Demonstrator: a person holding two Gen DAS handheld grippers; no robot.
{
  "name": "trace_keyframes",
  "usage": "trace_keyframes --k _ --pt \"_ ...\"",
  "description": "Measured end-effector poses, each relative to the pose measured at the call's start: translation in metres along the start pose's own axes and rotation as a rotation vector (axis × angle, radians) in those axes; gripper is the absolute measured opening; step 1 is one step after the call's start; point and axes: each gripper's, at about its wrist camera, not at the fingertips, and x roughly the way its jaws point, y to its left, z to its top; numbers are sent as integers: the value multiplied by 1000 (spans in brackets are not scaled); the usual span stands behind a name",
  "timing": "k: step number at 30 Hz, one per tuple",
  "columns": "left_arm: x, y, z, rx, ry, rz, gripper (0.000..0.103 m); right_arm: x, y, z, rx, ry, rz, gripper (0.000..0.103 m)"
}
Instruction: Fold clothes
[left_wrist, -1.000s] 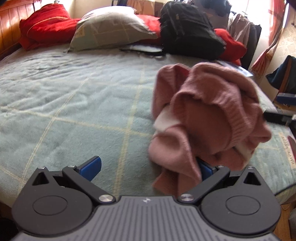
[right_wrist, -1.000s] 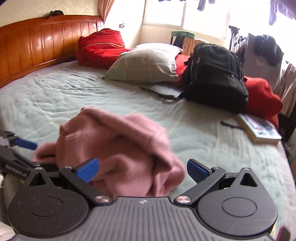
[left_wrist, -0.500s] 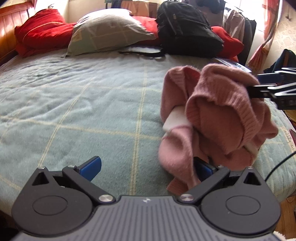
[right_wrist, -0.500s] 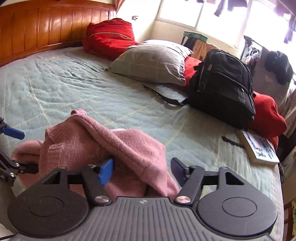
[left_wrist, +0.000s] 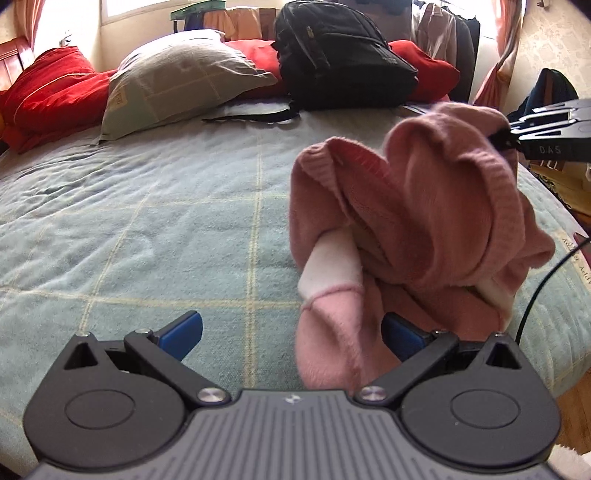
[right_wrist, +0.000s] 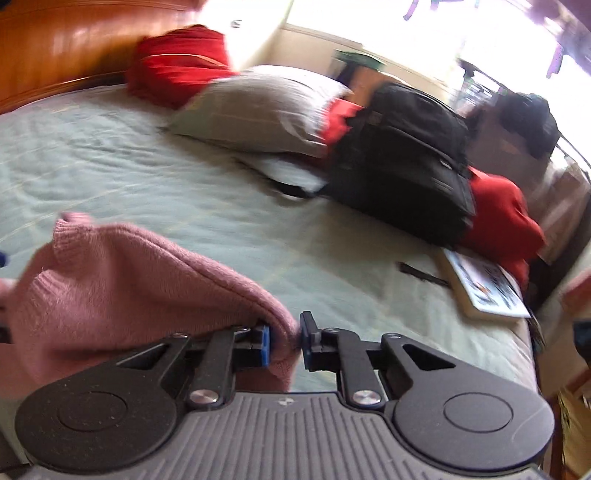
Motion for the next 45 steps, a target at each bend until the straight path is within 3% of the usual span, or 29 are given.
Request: trace_keyframes --k 6,10,16,22,29,33,41,45 --pt "-1 -11 7 55 -5 23 102 16 -54 -22 138 61 -124 18" --pt "-3 -9 7 38 -8 2 102 27 -73 -34 205 113 -169 19" --pt "-10 -6 4 16 -9 8 102 5 -60 -29 186 45 -149 29" --pt "-15 -2 1 -45 -6 -53 102 -18 -47 -24 167 -23 -129 36" --pt "-21 -16 -9 -48 -47 -172 102 -41 -5 -18 105 -108 25 43" --pt "-12 -22 -6 -46 -37 -105 102 -43 17 -18 77 -122 101 44" --pt "1 23 -1 -226 22 -8 100 -47 44 -22 50 -135 177 56" --pt "9 27 -6 -198 59 65 100 -45 58 -24 22 -137 204 70"
